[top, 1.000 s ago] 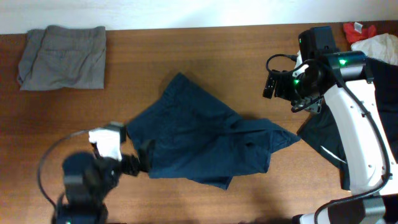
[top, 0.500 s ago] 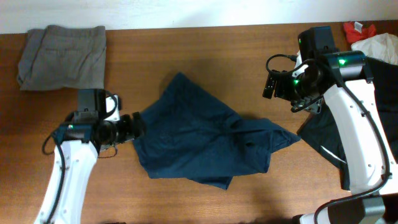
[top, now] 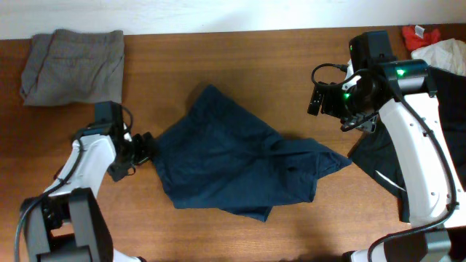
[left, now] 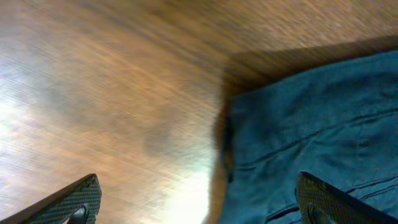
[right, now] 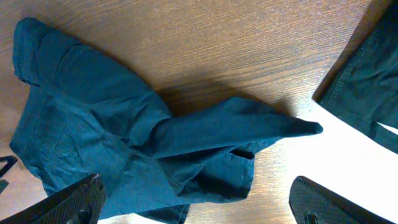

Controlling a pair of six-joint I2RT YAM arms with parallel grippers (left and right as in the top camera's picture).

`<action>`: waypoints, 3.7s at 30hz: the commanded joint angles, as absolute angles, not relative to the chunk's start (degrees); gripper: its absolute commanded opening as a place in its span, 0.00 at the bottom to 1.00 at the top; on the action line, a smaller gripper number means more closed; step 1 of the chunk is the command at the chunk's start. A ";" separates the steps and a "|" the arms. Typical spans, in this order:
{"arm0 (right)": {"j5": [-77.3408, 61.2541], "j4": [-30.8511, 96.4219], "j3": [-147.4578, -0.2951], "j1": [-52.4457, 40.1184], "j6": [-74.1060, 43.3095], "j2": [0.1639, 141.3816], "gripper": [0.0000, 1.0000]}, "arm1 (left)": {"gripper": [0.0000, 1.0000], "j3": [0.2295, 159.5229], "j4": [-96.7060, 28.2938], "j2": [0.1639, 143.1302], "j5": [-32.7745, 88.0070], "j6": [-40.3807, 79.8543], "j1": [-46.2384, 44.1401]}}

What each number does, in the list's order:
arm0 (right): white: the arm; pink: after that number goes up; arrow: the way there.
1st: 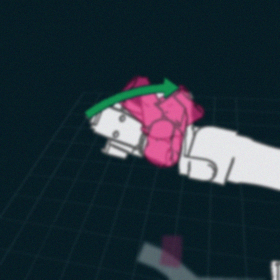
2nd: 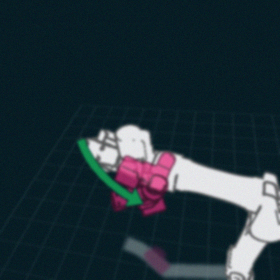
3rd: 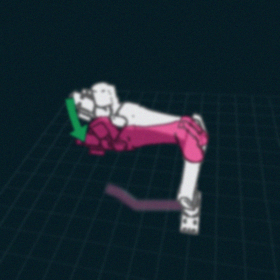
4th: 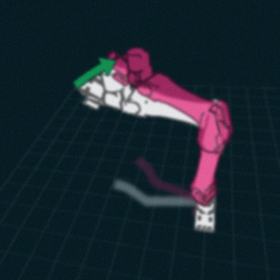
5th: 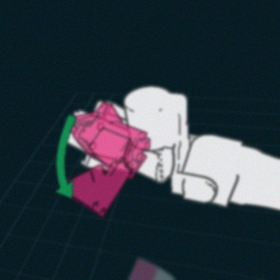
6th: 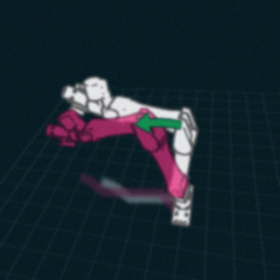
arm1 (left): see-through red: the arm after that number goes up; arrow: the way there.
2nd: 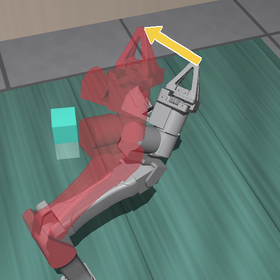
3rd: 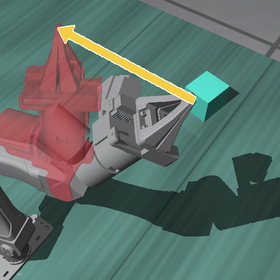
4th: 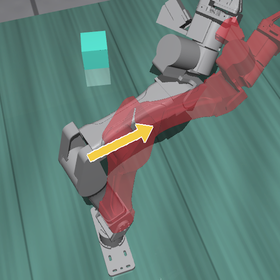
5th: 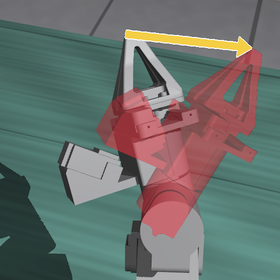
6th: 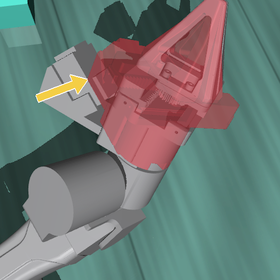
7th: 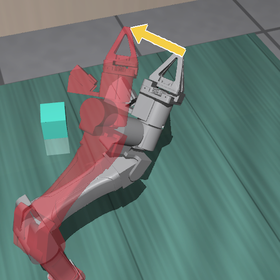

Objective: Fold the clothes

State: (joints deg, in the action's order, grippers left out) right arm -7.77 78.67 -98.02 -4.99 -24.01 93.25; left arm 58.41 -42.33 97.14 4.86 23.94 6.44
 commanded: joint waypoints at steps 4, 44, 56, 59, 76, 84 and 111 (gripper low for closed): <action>-7.05 78.67 -97.91 -5.23 -24.49 93.27 0.98 | 0.99 59.31 -38.11 97.84 3.18 26.35 1.85; -7.03 78.67 -97.91 -5.23 -24.49 93.27 0.98 | 0.01 64.73 -41.34 104.03 -11.00 26.44 -5.63; -15.35 79.85 -96.77 -7.18 -24.25 93.34 0.98 | 0.01 65.30 -41.63 104.05 -9.89 31.92 5.30; -15.18 82.74 -91.90 -15.20 -24.23 93.32 0.98 | 0.01 65.30 -41.36 104.05 -9.91 32.45 5.85; -15.88 44.40 -61.93 -50.81 -41.50 93.43 0.96 | 0.02 64.99 -41.63 104.07 -9.91 33.87 10.20; -12.43 37.21 -61.54 -55.51 -47.24 103.22 0.96 | 0.02 64.01 -42.06 104.07 -9.89 33.87 10.20; -3.88 45.39 -64.58 -51.18 -48.42 102.94 0.04 | 0.01 63.92 -43.51 103.48 -6.79 33.89 10.20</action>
